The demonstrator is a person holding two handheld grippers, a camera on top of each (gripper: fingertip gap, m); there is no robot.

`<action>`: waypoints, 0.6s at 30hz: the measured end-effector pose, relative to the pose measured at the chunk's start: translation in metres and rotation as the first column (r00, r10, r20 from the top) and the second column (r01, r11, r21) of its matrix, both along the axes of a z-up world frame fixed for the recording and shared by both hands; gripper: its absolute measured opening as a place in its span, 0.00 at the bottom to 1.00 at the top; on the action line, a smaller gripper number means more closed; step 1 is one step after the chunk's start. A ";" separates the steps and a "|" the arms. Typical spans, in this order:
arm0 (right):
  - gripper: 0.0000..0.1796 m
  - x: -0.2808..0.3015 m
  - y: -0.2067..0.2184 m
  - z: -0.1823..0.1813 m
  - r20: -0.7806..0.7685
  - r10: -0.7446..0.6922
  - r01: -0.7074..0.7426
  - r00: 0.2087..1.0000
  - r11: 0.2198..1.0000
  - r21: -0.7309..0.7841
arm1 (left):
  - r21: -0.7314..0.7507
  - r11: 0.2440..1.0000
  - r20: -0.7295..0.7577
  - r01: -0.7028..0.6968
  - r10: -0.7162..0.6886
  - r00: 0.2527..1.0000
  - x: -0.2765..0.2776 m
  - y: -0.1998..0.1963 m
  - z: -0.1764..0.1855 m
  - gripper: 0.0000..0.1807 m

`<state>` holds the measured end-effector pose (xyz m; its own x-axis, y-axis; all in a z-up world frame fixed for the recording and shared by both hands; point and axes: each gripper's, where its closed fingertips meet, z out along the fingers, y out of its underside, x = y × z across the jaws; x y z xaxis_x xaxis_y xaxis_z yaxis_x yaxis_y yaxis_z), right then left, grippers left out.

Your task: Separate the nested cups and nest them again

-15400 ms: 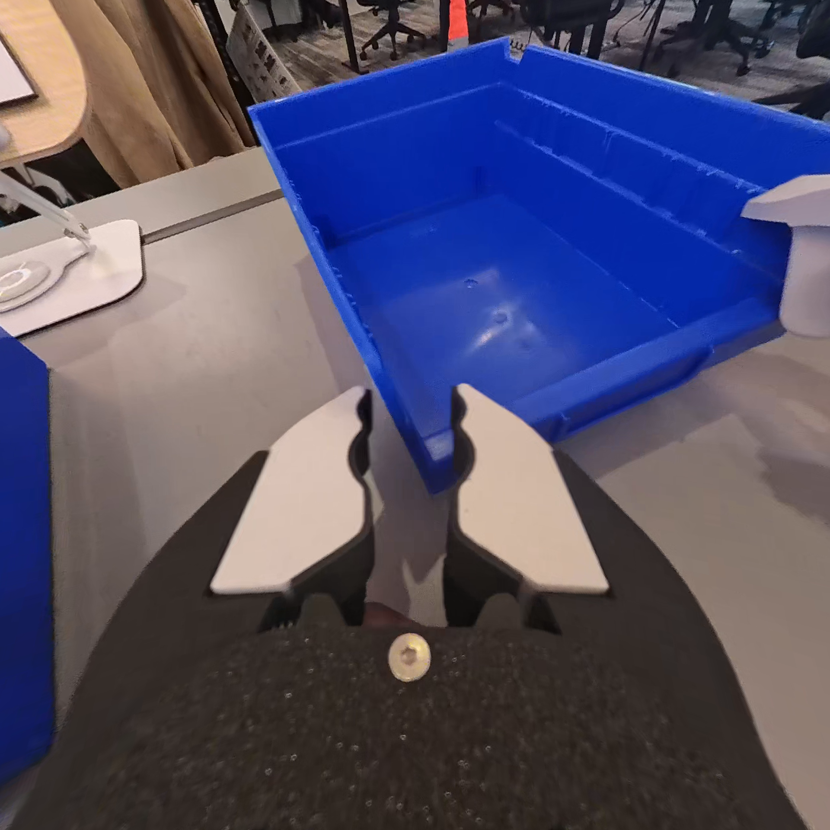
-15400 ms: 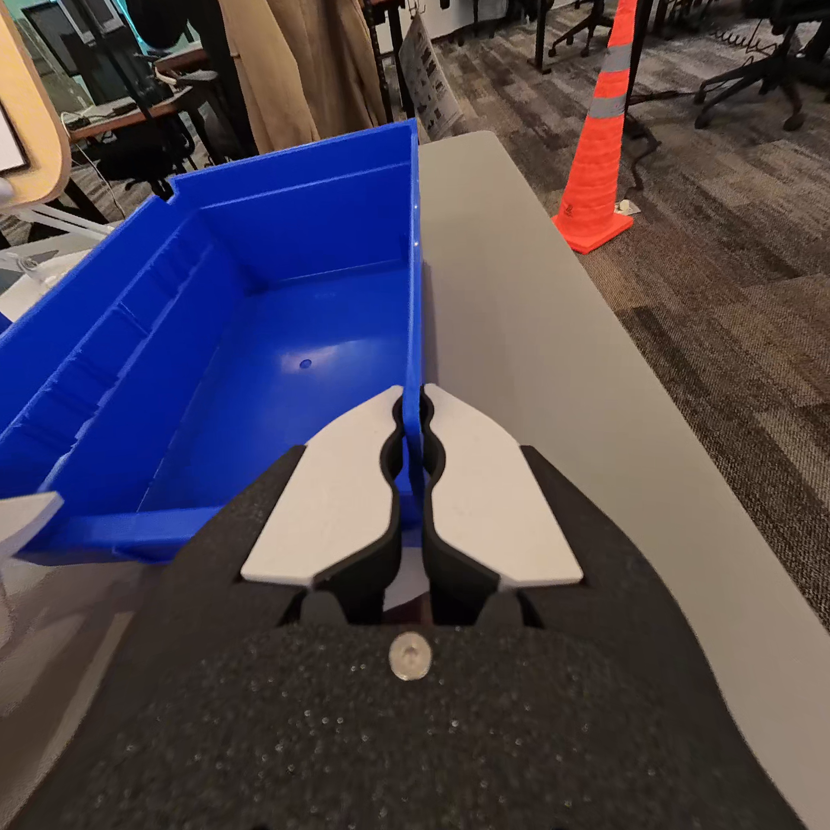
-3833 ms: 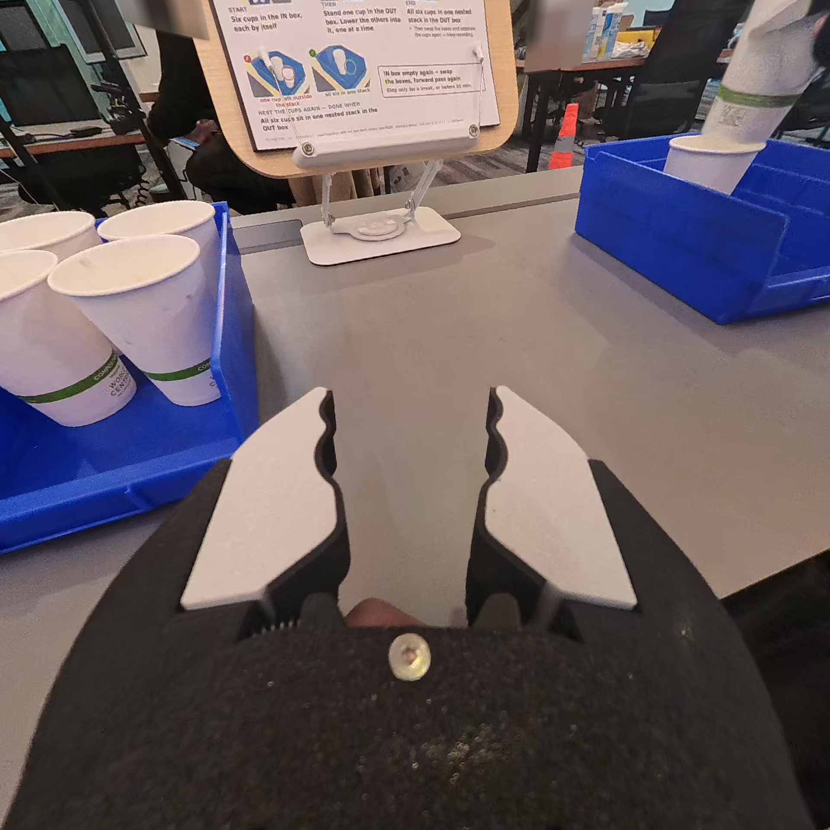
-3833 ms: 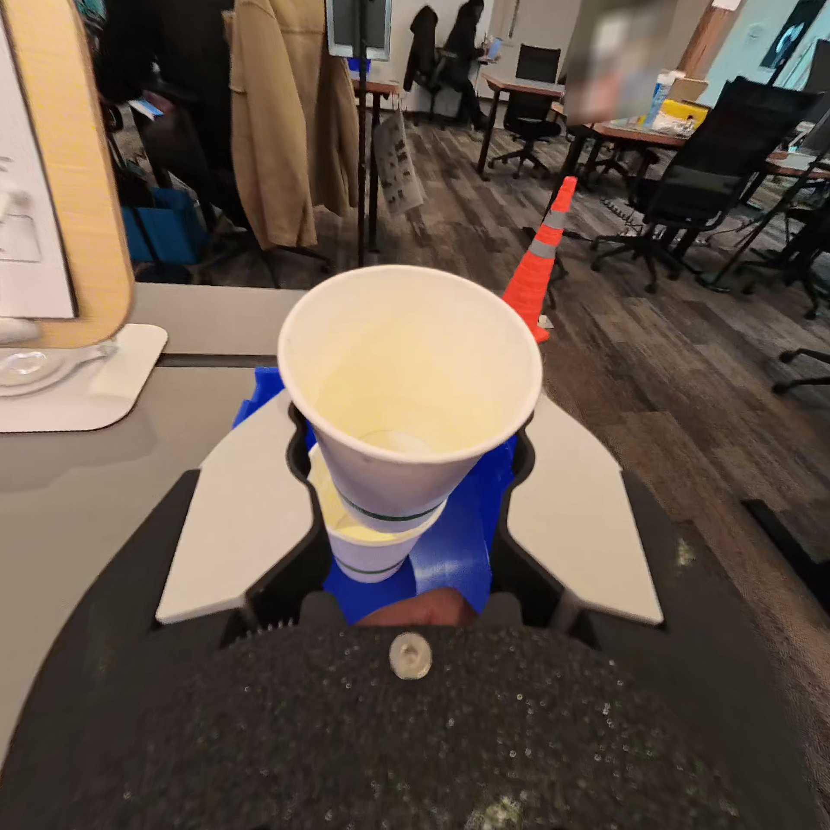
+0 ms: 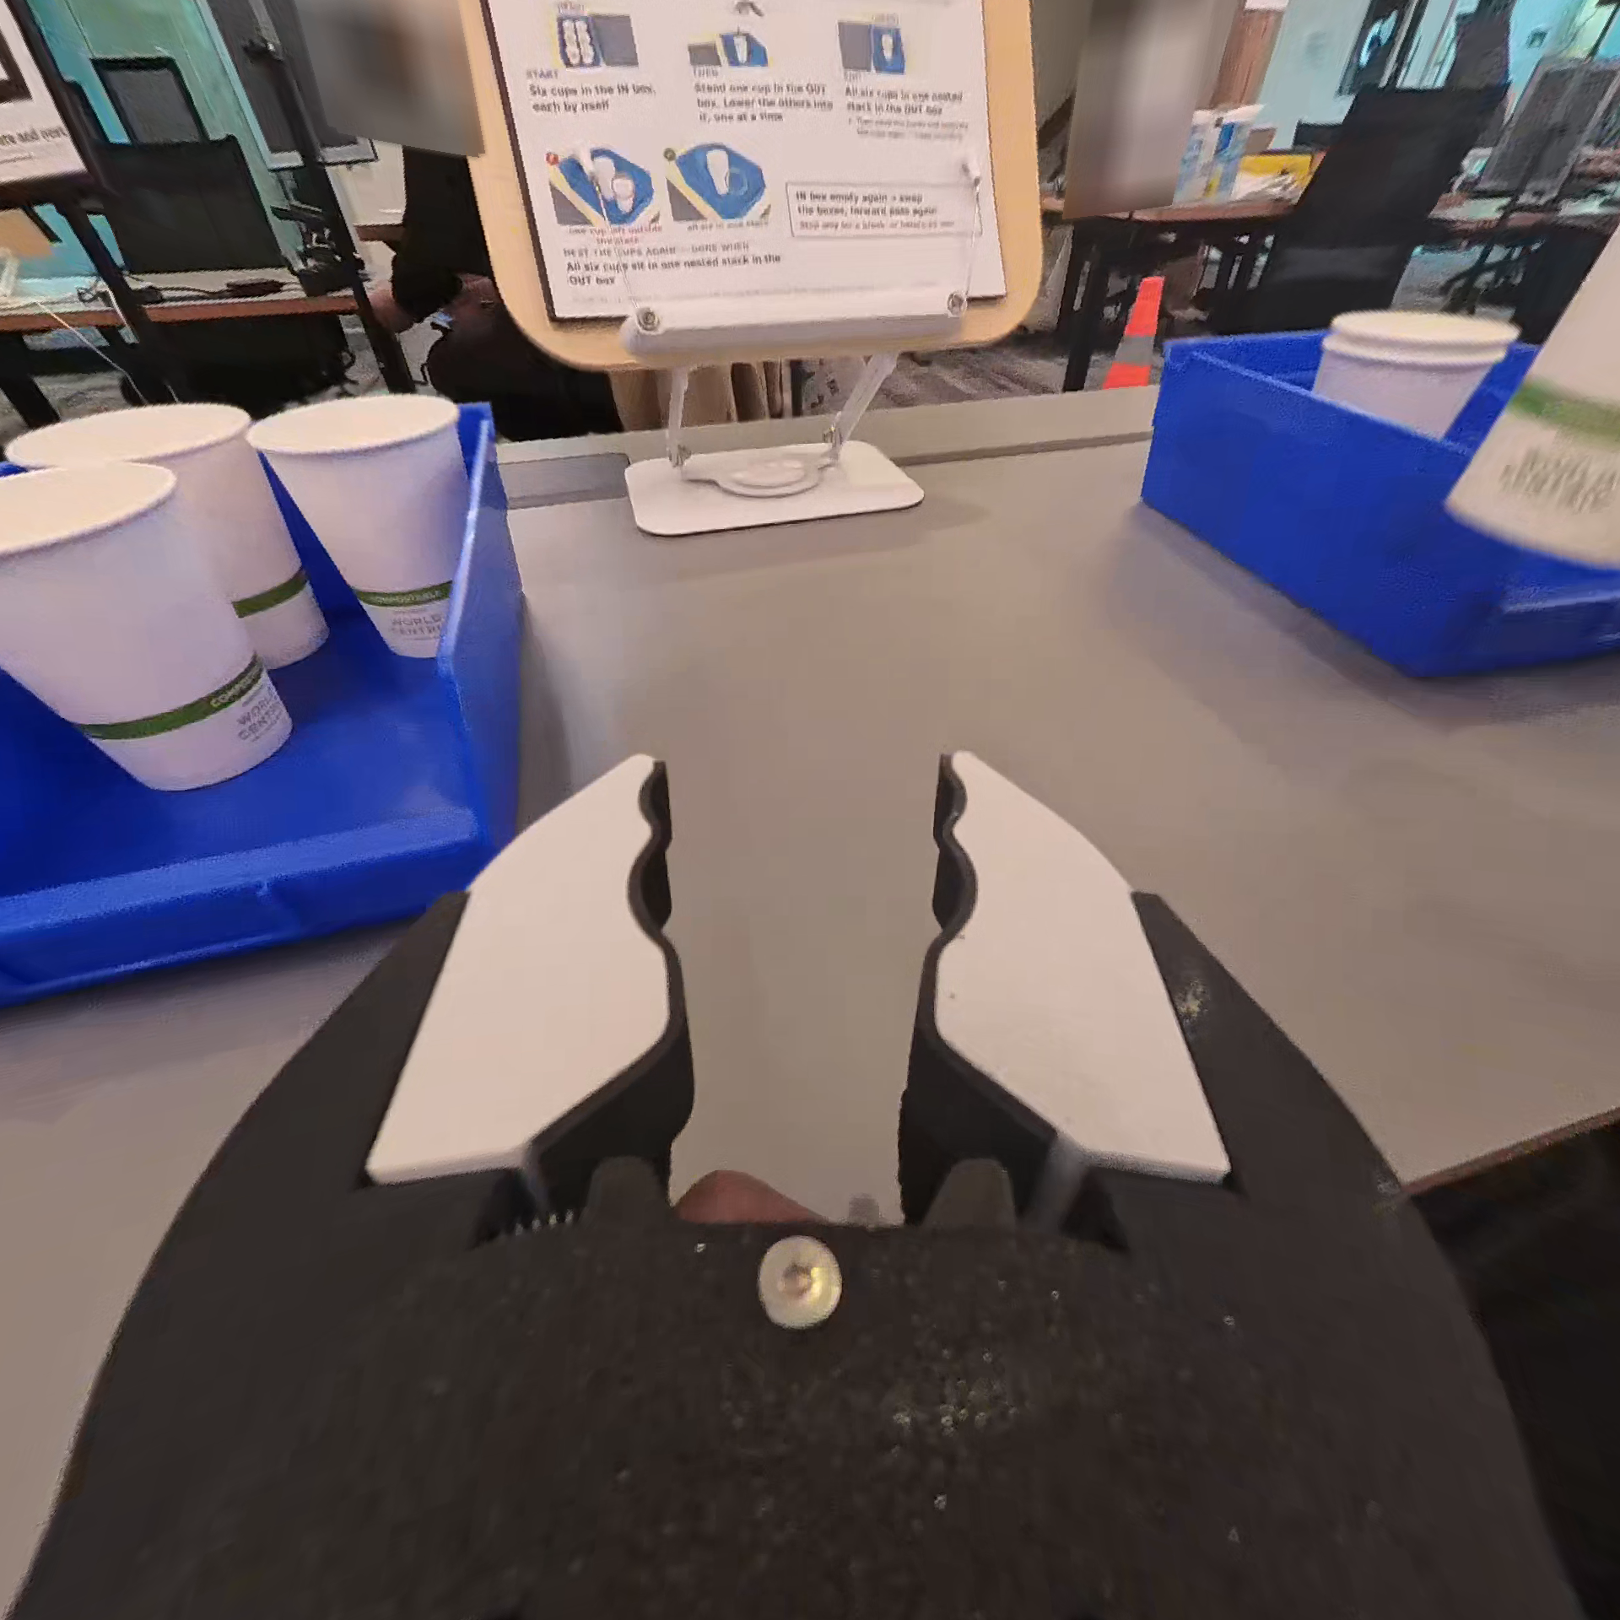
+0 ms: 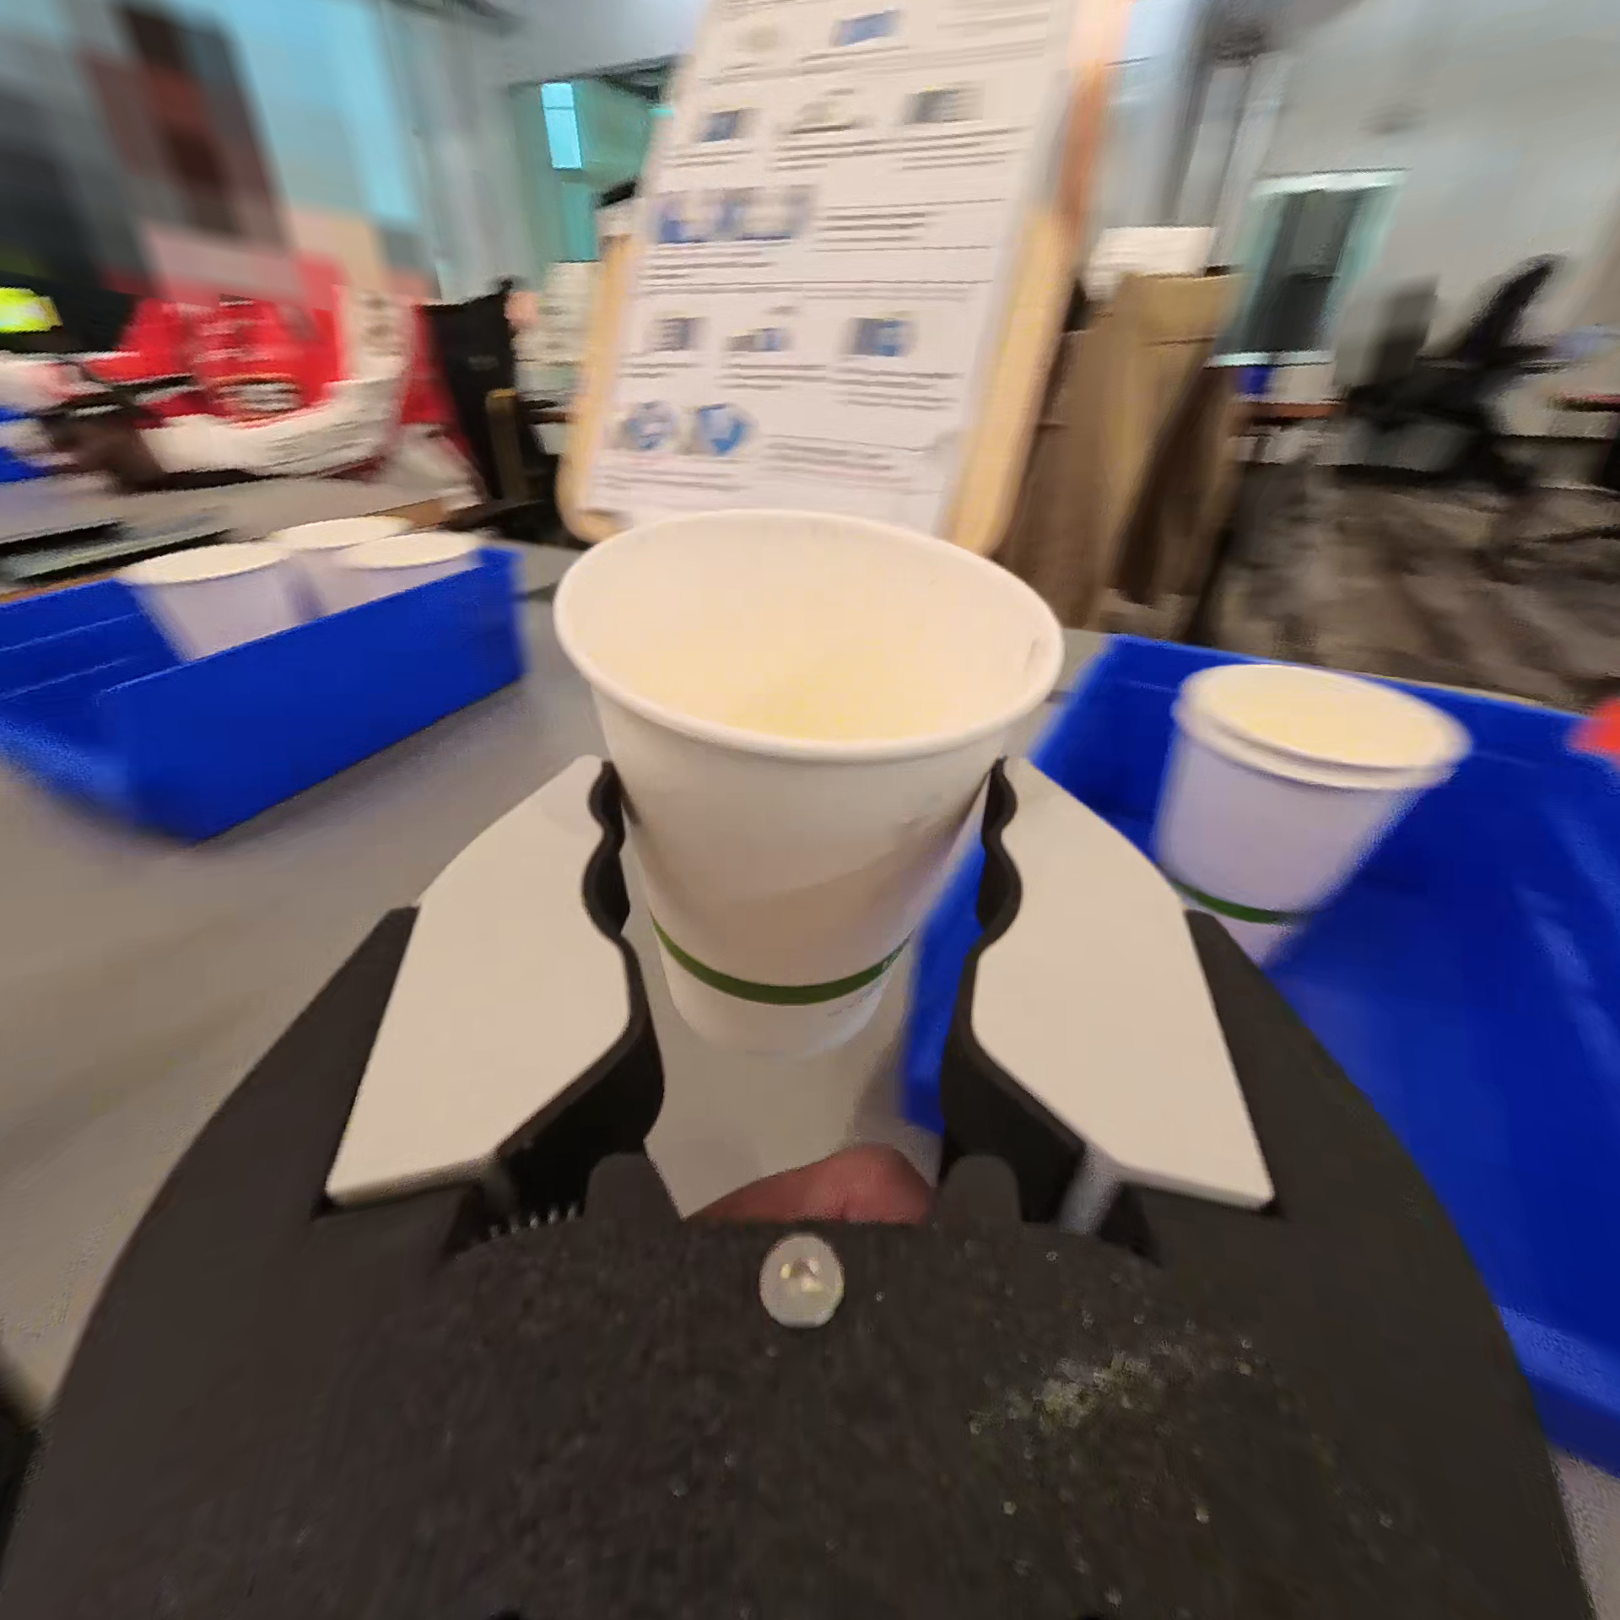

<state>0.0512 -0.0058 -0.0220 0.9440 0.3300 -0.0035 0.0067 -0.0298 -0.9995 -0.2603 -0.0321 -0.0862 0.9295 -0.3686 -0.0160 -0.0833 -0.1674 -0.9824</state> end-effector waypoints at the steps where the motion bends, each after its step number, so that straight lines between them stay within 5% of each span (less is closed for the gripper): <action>1: 0.44 0.019 0.006 0.008 -0.002 -0.089 0.089 0.996 0.996 0.019 | 0.001 1.000 -0.015 0.007 -0.007 1.000 0.002 -0.003 -0.004 0.31; 8: 0.44 0.116 0.090 0.060 -0.015 -0.419 0.419 0.908 0.907 0.037 | -0.004 0.995 -0.057 0.102 -0.102 0.993 0.027 -0.012 -0.007 0.31; 18: 0.44 0.159 0.182 0.015 0.159 -0.516 0.535 0.842 0.835 -0.127 | 0.030 0.995 -0.058 0.095 -0.093 0.994 0.012 -0.013 0.004 0.31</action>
